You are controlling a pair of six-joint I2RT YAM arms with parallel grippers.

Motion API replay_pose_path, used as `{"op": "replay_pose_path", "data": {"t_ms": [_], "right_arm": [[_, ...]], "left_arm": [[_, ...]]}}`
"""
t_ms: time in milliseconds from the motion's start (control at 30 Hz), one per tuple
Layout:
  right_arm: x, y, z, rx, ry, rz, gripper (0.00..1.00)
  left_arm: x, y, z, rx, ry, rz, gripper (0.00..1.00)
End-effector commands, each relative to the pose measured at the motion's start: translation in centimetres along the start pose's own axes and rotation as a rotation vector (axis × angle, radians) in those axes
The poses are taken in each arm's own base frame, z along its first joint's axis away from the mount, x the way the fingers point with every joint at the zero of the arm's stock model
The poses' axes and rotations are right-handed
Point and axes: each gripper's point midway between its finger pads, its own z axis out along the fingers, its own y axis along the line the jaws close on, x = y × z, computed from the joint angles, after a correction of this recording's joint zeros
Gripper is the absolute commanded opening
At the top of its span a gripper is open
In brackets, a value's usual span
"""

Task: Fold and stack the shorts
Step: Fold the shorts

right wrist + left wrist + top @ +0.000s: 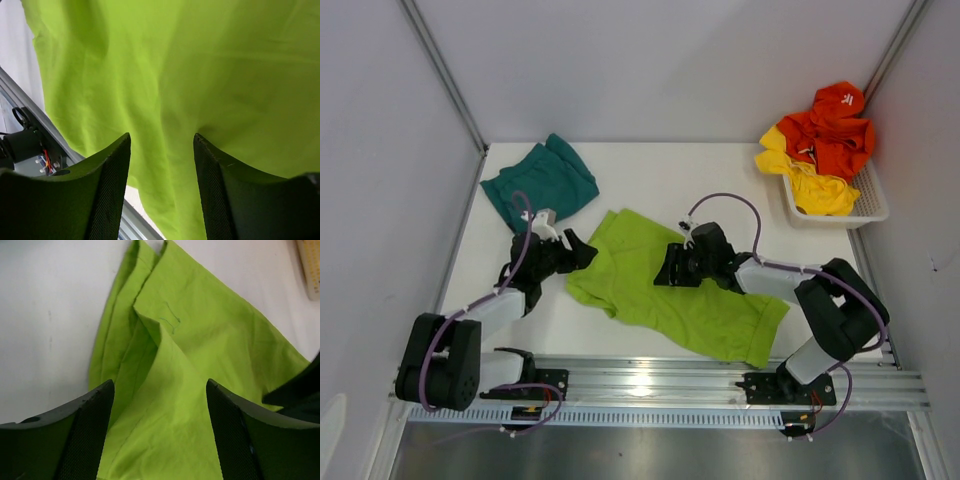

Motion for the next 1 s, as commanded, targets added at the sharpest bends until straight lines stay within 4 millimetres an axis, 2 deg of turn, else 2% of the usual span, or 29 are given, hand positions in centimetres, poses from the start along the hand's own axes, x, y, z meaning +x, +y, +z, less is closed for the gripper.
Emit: {"op": "replay_pose_path", "data": {"t_ms": [0,100,167,233,367,400,467,567,633,700,733,800,833,933,967], "right_arm": [[-0.2,-0.2,0.7,-0.033,0.0,0.016,0.56],[0.0,-0.5,1.0,-0.054,0.011,0.036,0.55],[0.0,-0.6,1.1,-0.06,0.012,0.045,0.55],[0.1,-0.9,1.2,-0.061,0.017,0.05,0.55],[0.4,-1.8,1.7,-0.049,0.038,0.068,0.55],[0.6,-1.9,1.9,-0.047,0.049,0.074,0.55],[0.9,-3.0,2.4,-0.018,0.064,0.099,0.54],[1.2,-4.2,3.1,0.032,0.081,0.128,0.53],[1.2,-4.6,3.4,0.038,0.085,0.146,0.52],[0.9,-4.9,3.6,0.05,0.083,0.155,0.51],[0.8,-4.9,3.6,0.056,0.081,0.157,0.52],[0.8,-5.3,3.6,0.077,0.087,0.166,0.51],[0.4,-5.2,3.6,0.08,0.081,0.166,0.51],[-0.2,-5.4,3.9,0.1,0.08,0.17,0.5],[-0.4,-5.5,4.0,0.111,0.081,0.168,0.5]], "left_arm": [[-0.2,-2.2,0.2,0.142,-0.002,0.031,0.76],[1.0,-2.5,0.7,0.182,0.059,-0.002,0.67],[1.6,-2.6,0.8,0.195,0.084,-0.021,0.54],[2.2,-2.2,0.8,0.186,0.096,-0.029,0.47],[2.0,-2.1,0.2,0.166,0.077,-0.021,0.29],[1.7,-1.8,0.1,0.145,0.067,-0.014,0.27],[1.5,-1.4,-0.5,0.105,0.064,-0.005,0.13],[1.1,-0.1,-1.3,0.008,0.044,0.002,0.0],[1.3,1.6,-1.9,-0.093,0.041,-0.008,0.0],[0.8,2.5,-2.5,-0.158,0.007,-0.019,0.0],[1.3,2.9,-2.8,-0.18,0.022,-0.03,0.0],[1.0,3.3,-3.1,-0.221,0.024,-0.033,0.0],[1.3,4.2,-3.5,-0.275,0.041,-0.032,0.0],[1.0,5.6,-3.4,-0.358,0.046,-0.027,0.0],[1.5,6.3,-3.5,-0.391,0.069,-0.023,0.0]]}}
